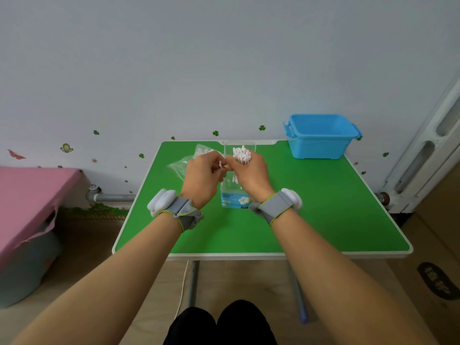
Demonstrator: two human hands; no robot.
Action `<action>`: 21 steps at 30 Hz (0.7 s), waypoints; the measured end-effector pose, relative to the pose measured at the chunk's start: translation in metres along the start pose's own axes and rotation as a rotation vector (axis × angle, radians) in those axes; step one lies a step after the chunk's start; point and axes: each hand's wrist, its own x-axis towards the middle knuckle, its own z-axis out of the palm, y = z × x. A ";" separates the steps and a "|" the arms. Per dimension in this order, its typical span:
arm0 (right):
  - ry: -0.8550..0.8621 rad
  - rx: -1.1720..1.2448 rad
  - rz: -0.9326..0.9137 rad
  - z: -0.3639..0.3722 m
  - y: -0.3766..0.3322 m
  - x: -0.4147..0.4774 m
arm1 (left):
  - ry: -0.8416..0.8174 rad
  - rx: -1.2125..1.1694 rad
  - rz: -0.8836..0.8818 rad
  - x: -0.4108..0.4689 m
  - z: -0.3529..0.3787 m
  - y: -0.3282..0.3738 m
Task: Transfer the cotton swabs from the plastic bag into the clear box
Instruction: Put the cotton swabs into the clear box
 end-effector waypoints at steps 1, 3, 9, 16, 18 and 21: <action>-0.008 -0.020 -0.007 0.000 0.000 0.000 | 0.006 0.019 -0.001 0.000 -0.001 0.000; -0.025 -0.055 -0.017 -0.002 0.000 -0.001 | 0.008 0.037 -0.017 0.001 -0.002 0.000; -0.082 -0.032 -0.008 -0.006 -0.001 0.000 | -0.049 0.078 -0.052 0.003 -0.005 0.001; -0.206 -0.133 -0.115 -0.010 0.001 0.000 | -0.090 0.133 -0.084 0.007 -0.006 0.003; -0.221 -0.137 -0.133 -0.011 0.003 0.001 | -0.102 0.168 -0.076 0.009 -0.006 0.004; -0.208 -0.133 -0.149 -0.010 0.004 0.001 | -0.109 0.202 -0.069 0.009 -0.007 0.007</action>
